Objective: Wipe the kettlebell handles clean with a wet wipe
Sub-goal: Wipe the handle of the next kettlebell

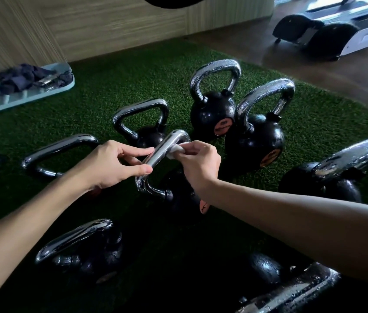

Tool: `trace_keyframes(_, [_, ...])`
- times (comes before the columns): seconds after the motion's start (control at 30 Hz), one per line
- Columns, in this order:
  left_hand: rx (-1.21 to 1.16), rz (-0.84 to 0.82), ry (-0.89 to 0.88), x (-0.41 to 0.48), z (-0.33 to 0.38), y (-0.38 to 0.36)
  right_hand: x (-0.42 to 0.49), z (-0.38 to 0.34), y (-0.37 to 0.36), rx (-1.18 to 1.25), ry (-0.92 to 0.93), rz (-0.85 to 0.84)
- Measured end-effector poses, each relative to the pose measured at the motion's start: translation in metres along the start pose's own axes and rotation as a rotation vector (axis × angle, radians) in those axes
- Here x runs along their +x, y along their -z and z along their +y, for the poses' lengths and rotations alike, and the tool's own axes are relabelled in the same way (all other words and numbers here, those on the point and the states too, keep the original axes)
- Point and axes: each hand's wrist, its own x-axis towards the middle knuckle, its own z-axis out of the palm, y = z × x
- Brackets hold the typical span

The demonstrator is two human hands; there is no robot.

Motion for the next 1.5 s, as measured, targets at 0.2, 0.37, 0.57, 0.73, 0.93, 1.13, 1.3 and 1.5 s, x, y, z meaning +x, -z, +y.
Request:
trace_keyframes(0.2, [-0.017, 0.038, -0.019, -0.006, 0.009, -0.005, 0.013, -0.002, 0.004, -0.055, -0.033, 0.088])
trace_keyframes(0.37, [0.034, 0.063, -0.027, -0.008, 0.018, -0.008, 0.015, 0.006, 0.012, -0.142, -0.118, 0.094])
trace_keyframes(0.57, [0.049, 0.076, -0.034, -0.009, 0.020, -0.009, 0.015, 0.005, 0.016, -0.095, -0.037, 0.093])
trace_keyframes(0.73, [0.059, 0.101, -0.024, -0.007, 0.016, -0.011, 0.015, 0.017, 0.020, -0.145, -0.055, 0.095])
trace_keyframes(0.93, [0.066, 0.110, -0.049, -0.005, 0.014, -0.014, 0.018, 0.006, 0.016, -0.140, -0.065, 0.096])
trace_keyframes(1.13, [0.123, 0.164, -0.116, -0.003, 0.017, -0.027, 0.008, 0.018, 0.030, -0.157, -0.109, 0.038])
trace_keyframes(1.3, [0.282, 0.046, -0.191, 0.012, 0.031, -0.022, 0.000, 0.024, 0.087, -0.232, -0.044, -0.051])
trace_keyframes(1.5, [0.431, -0.139, -0.258, 0.016, 0.041, 0.000, -0.020, 0.021, 0.140, -0.264, -0.005, -0.196])
